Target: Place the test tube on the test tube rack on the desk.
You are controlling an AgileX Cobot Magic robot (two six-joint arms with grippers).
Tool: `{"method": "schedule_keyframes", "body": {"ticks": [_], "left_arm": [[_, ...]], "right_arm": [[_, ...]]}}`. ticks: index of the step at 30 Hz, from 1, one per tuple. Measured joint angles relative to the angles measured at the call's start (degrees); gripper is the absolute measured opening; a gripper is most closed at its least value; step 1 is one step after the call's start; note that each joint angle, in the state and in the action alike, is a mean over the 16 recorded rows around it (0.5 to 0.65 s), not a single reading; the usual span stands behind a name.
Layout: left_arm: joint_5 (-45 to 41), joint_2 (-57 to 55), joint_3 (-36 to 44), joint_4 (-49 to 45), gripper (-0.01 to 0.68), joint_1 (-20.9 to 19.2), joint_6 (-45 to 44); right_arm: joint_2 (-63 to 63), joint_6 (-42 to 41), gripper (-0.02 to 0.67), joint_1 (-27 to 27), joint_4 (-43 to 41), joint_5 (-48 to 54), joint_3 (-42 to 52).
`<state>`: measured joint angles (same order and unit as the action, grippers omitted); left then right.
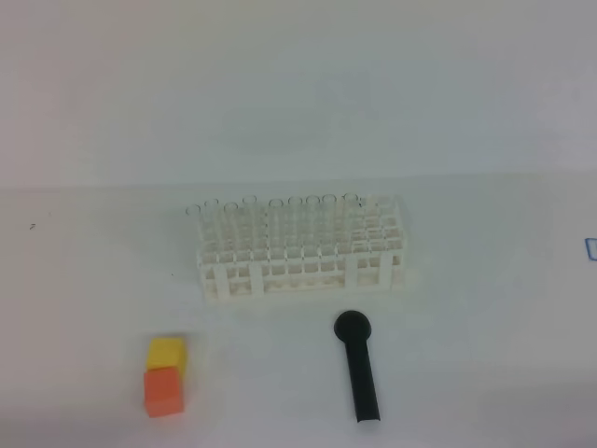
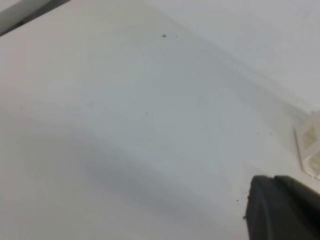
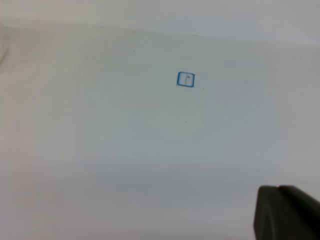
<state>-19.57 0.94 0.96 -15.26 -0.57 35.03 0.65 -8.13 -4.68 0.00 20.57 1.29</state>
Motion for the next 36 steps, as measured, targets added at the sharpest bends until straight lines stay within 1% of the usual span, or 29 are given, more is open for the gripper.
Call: {"method": "schedule_keyframes", "body": {"ticks": [4,8,10,20,23,26,36], "left_arm": [[0.1,-0.2,-0.2,1.9,-0.001,0.0,-0.2],[0.7,-0.2,-0.2,4.2,-0.001,0.0,-5.5],[0.8,-0.3,-0.4,6.5,-0.001,0.0,-10.8],[1.1,-0.3,-0.4,23.2,-0.001,0.0,-43.0],[0.9,-0.2,-0.2,27.3,-0.001,0.0,-49.4],[0.7,0.0,0.0,29.5,-0.001,0.0,-51.9],[0.9,0.5,0.9,29.9,-0.001,0.0,-52.2]], "right_arm": [[0.0,0.0,-0.001,0.0,0.0,0.0,0.0],[0.0,0.0,-0.001,0.0,0.0,0.0,0.0],[0.0,0.0,-0.001,0.0,0.0,0.0,0.0],[0.0,0.0,-0.001,0.0,0.0,0.0,0.0],[0.0,0.0,-0.001,0.0,0.0,0.0,0.0],[0.0,0.0,-0.001,0.0,0.0,0.0,0.0],[0.0,0.0,-0.001,0.0,0.0,0.0,0.0]]}}
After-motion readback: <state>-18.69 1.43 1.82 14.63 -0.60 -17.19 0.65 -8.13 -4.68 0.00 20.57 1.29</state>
